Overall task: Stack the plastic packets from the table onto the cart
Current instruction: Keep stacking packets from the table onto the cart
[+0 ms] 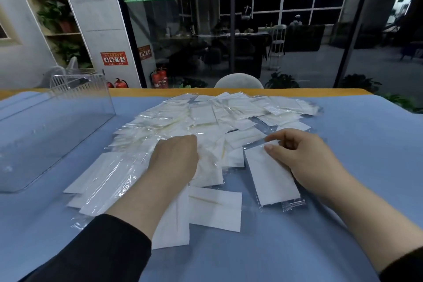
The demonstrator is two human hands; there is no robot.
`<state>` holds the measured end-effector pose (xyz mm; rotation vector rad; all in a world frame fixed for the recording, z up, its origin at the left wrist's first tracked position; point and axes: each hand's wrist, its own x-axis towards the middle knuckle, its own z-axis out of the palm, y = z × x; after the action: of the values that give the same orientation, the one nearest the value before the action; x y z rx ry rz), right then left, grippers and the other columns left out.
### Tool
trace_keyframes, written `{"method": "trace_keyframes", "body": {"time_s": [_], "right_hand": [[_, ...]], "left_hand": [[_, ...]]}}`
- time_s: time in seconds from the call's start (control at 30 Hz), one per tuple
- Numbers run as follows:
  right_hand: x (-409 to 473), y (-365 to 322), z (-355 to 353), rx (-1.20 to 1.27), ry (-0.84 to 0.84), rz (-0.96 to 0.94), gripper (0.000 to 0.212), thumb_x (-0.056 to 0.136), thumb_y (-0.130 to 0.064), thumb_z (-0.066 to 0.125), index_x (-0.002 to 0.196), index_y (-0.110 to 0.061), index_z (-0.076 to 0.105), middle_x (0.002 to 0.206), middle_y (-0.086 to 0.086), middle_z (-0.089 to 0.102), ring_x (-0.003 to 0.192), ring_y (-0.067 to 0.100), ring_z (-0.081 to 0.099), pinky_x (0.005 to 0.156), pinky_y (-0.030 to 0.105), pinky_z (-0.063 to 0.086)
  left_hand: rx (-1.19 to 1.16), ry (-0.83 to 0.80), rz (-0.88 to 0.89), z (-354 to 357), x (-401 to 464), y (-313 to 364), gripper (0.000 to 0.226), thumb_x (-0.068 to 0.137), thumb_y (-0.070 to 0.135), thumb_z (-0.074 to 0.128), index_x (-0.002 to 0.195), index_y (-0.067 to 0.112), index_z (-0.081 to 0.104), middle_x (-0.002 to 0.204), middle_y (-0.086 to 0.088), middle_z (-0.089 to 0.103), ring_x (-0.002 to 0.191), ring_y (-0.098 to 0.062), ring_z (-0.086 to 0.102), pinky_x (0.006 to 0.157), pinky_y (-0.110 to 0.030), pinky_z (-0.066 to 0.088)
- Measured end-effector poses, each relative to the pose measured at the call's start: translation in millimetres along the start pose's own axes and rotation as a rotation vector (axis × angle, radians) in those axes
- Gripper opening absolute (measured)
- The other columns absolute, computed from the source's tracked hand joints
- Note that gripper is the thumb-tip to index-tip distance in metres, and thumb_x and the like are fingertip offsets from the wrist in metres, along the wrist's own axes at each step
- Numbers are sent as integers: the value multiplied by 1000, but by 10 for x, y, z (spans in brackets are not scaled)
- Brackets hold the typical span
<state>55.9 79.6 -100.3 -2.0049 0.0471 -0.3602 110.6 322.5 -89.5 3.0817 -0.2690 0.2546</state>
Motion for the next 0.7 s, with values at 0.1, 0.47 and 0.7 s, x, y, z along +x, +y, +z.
{"method": "trace_keyframes", "body": {"time_s": [0.1, 0.47, 0.7], "right_hand": [[-6, -15, 14, 44, -1, -6, 2, 91, -30, 73, 93, -30, 74, 67, -6, 47, 56, 10, 41, 54, 26, 35], [-95, -282, 55, 617, -41, -30, 20, 85, -34, 66, 95, -18, 72, 105, 2, 74, 96, 15, 67, 97, 42, 52], [-136, -329, 254, 344, 100, -56, 14, 96, -27, 65, 84, -20, 66, 71, 1, 52, 59, 14, 41, 54, 26, 35]], "left_hand": [[-76, 118, 9, 78, 65, -55, 20, 87, 0, 47, 80, 19, 47, 82, 2, 54, 90, -32, 57, 68, -34, 31], [-1718, 46, -46, -287, -205, 386, 10, 98, 17, 66, 106, 19, 71, 106, -3, 78, 105, -24, 73, 95, -47, 56], [-1573, -60, 20, -93, -288, 627, 26, 98, 52, 58, 108, 29, 67, 102, 13, 76, 100, -10, 71, 85, -26, 54]]}}
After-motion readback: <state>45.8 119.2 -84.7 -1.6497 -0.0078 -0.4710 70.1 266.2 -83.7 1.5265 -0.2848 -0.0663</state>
